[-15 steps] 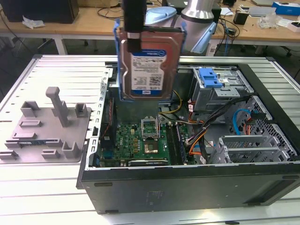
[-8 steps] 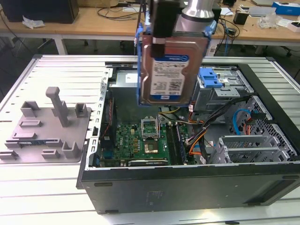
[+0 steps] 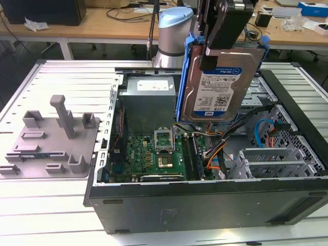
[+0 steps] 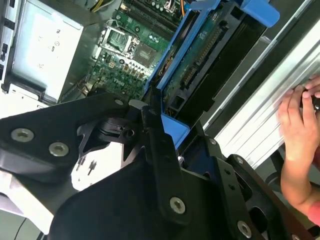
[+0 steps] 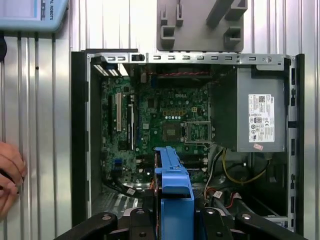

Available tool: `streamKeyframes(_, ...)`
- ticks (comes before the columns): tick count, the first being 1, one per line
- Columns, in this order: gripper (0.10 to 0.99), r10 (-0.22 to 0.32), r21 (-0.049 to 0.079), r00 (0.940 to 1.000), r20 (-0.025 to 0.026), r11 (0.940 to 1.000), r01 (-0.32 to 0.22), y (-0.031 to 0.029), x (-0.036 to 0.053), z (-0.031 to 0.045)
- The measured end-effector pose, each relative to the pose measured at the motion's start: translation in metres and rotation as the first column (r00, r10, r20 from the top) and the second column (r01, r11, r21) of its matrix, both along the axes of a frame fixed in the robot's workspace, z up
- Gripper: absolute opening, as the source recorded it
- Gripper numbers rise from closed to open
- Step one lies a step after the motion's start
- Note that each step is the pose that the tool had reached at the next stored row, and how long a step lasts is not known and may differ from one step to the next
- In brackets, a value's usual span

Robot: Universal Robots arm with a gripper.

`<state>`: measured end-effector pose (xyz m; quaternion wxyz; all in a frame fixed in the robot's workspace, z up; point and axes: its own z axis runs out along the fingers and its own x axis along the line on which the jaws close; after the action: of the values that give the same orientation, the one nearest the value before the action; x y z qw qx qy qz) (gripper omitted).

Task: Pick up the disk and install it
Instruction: 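Pick up the disk, then insert the disk into the insertion slot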

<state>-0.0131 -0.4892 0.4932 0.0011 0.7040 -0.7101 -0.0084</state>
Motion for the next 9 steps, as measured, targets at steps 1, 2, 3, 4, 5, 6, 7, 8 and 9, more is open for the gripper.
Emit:
streamKeyframes(1, 0.369, 0.0, 0.0, 1.0, 0.0001, 1.0, 0.0, 0.0, 0.0, 0.0)
streamKeyframes(2, 0.369, 0.0, 0.0, 1.0, 0.0, 1.0, 0.0, 0.0, 0.0, 0.0)
streamKeyframes(3, 0.369, 0.0, 0.0, 1.0, 0.0, 1.0, 0.0, -0.0001, 0.0001, 0.0001)
streamKeyframes(4, 0.369, 0.0, 0.0, 1.0, 0.0, 1.0, 0.0, -0.0002, 0.0004, 0.0)
streamKeyframes(5, 0.369, 0.0, 0.0, 1.0, 0.0, 1.0, 0.0, -0.0004, 0.0008, 0.0001)
streamKeyframes(6, 0.369, 0.0, 0.0, 1.0, 0.0, 1.0, 0.0, -0.0005, 0.0008, 0.0)
streamKeyframes(7, 0.369, 0.0, 0.0, 1.0, 0.0, 1.0, 0.0, -0.0005, 0.0009, 0.0001)
streamKeyframes(8, 0.369, 0.0, 0.0, 1.0, 0.0, 1.0, 0.0, -0.0005, 0.0009, 0.0)
streamKeyframes(9, 0.369, 0.0, 0.0, 1.0, 0.0, 1.0, 0.0, -0.0005, 0.001, 0.0001)
